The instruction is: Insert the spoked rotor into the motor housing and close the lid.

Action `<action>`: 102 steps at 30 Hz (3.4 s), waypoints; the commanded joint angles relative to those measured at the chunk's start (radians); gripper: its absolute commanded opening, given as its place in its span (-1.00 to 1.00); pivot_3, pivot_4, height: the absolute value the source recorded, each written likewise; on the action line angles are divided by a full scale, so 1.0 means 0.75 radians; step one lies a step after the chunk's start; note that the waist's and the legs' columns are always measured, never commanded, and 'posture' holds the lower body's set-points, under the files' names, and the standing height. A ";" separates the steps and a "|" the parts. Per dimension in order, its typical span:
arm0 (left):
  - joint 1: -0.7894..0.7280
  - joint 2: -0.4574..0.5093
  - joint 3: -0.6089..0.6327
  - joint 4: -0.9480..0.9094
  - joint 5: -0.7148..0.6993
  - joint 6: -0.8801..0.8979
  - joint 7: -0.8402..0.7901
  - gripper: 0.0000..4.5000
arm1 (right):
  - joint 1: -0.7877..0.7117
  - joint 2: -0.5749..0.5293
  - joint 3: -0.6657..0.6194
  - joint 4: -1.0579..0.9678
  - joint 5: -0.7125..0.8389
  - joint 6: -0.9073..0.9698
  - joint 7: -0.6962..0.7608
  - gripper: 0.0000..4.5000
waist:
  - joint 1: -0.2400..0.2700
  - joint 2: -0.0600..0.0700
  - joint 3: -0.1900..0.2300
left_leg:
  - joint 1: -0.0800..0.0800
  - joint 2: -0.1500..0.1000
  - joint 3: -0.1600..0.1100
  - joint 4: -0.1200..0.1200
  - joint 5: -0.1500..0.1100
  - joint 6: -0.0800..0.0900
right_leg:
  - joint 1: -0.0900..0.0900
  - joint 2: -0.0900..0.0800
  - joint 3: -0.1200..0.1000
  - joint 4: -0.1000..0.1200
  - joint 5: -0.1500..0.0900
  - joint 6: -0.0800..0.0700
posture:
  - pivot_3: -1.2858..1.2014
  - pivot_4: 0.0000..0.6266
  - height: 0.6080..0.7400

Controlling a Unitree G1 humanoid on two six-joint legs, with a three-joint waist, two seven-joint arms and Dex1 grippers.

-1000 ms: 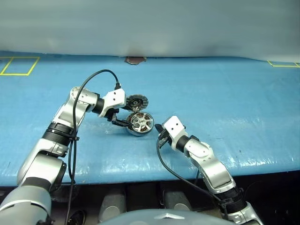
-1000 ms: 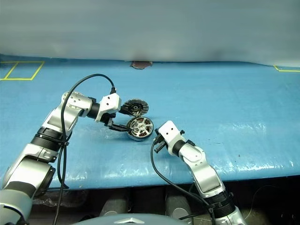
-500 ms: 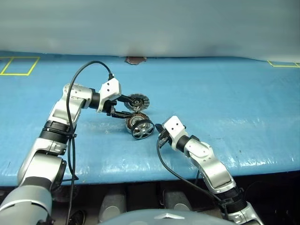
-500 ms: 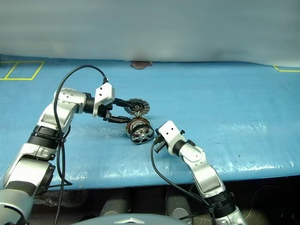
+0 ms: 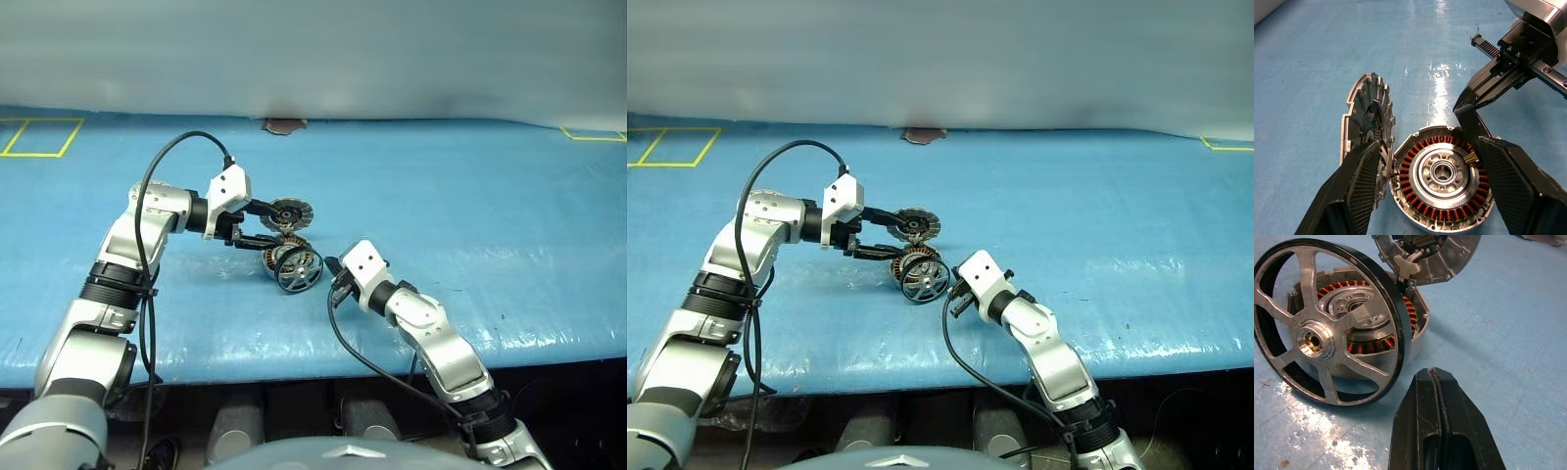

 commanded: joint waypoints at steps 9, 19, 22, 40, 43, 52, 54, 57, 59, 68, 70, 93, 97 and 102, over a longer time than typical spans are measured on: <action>0.053 -0.002 0.061 -0.083 -0.060 0.021 0.066 0.55 | -0.080 -0.070 -0.108 -0.022 -0.013 0.045 -0.009 -1.00 | 0.001 0.000 0.000 | 0.000 0.000 0.000 0.000 0.000 0.000 | 0.000 0.000 0.000 0.000 0.000 0.000 | 0.03 -0.52 1.00; 0.133 0.010 0.065 -0.162 -0.071 0.026 0.090 0.55 | -0.076 -0.064 -0.139 -0.059 -0.006 0.048 -0.022 -1.00 | 0.001 0.000 0.001 | 0.000 0.000 0.000 -0.006 0.000 0.000 | -0.002 0.000 0.000 -0.001 -0.001 -0.001 | 0.03 -0.52 1.00; 0.138 0.003 0.083 -0.179 -0.088 0.036 0.105 0.55 | -0.044 -0.055 -0.128 -0.104 -0.012 0.051 -0.034 -1.00 | 0.001 0.000 0.001 | 0.000 0.000 0.000 -0.006 0.000 0.000 | -0.001 0.000 0.000 -0.002 -0.001 -0.001 | 0.03 -0.52 1.00; 0.166 0.092 0.046 -0.163 -0.057 -0.006 0.037 0.55 | 0.035 -0.083 0.086 -0.338 -0.024 0.113 0.084 -1.00 | 0.000 0.001 0.001 | 0.002 0.001 0.000 -0.007 0.000 0.000 | -0.002 0.000 0.000 -0.001 -0.002 -0.003 | 0.03 -0.52 1.00; 0.188 0.085 0.046 -0.195 -0.076 0.015 0.038 0.55 | 0.011 -0.046 0.095 -0.332 -0.018 0.090 0.068 -1.00 | 0.001 0.001 0.001 | 0.001 0.000 0.001 -0.007 0.000 0.000 | -0.002 -0.001 0.000 -0.002 -0.002 -0.003 | 0.03 -0.52 1.00; 0.242 0.088 -0.003 -0.206 -0.043 -0.004 0.051 0.55 | -0.003 -0.041 0.177 -0.339 -0.025 0.115 0.122 -1.00 | 0.001 0.001 0.001 | 0.001 0.000 0.000 -0.009 0.000 0.000 | -0.002 -0.001 -0.001 -0.002 -0.003 -0.004 | 0.03 -0.52 1.00; 0.250 0.087 -0.003 -0.214 -0.047 0.006 0.052 0.55 | -0.004 -0.051 0.195 -0.360 -0.054 0.148 0.109 -1.00 | 0.002 0.001 0.001 | 0.001 0.000 0.000 -0.009 0.000 0.000 | -0.002 -0.001 -0.001 -0.002 -0.003 -0.004 | 0.03 -0.52 1.00; 0.251 0.085 -0.005 -0.216 -0.049 0.016 0.053 0.55 | 0.003 -0.057 0.205 -0.372 -0.058 0.164 0.112 -1.00 | 0.002 0.001 0.001 | 0.002 0.001 0.000 -0.009 0.000 0.000 | -0.002 0.000 -0.001 -0.001 -0.003 -0.004 | 0.03 -0.52 1.00; 0.248 0.082 -0.006 -0.213 -0.048 0.015 0.055 0.55 | 0.004 -0.064 0.205 -0.362 -0.074 0.160 0.098 -1.00 | 0.002 0.001 0.001 | 0.002 0.001 0.000 -0.009 0.000 0.000 | -0.002 0.000 -0.001 -0.002 -0.003 -0.004 | 0.03 -0.52 1.00; 0.235 0.060 -0.009 -0.189 -0.043 0.003 0.056 0.56 | 0.008 -0.074 0.213 -0.397 -0.123 0.171 0.063 -0.32 | 0.002 0.001 0.001 | 0.002 0.000 0.000 -0.009 0.000 0.000 | -0.002 0.000 -0.001 -0.002 -0.003 -0.004 | 0.03 -0.52 1.00; 0.231 0.051 -0.005 -0.182 -0.049 0.009 0.055 0.56 | 0.011 -0.085 0.220 -0.400 -0.133 0.179 0.067 -0.32 | 0.002 0.001 0.001 | 0.002 0.000 0.000 -0.009 0.000 0.000 | -0.002 0.000 -0.001 -0.002 -0.003 -0.004 | 0.03 -0.52 1.00; 0.212 0.050 0.011 -0.152 -0.016 -0.028 0.066 0.56 | 0.017 -0.020 0.232 -0.260 -0.208 0.121 -0.001 -0.32 | 0.001 0.001 0.001 | 0.002 0.001 0.000 -0.009 0.000 0.000 | -0.002 0.000 -0.001 -0.001 -0.003 -0.004 | 0.03 -0.52 1.00; 0.214 0.048 0.011 -0.154 -0.016 -0.030 0.072 0.56 | 0.017 -0.016 0.225 -0.251 -0.210 0.106 -0.005 -0.32 | -0.001 0.001 0.001 | 0.002 0.001 0.000 -0.009 0.000 0.000 | -0.002 0.000 -0.001 -0.001 -0.003 -0.004 | 0.03 -0.52 1.00; 0.233 0.049 0.004 -0.156 -0.016 -0.030 0.073 0.56 | 0.021 -0.020 0.218 -0.258 -0.216 0.104 -0.011 -0.32 | -0.001 0.001 0.001 | 0.002 0.001 0.000 -0.009 0.000 0.000 | -0.002 0.000 -0.001 -0.001 -0.003 -0.004 | 0.03 -0.52 1.00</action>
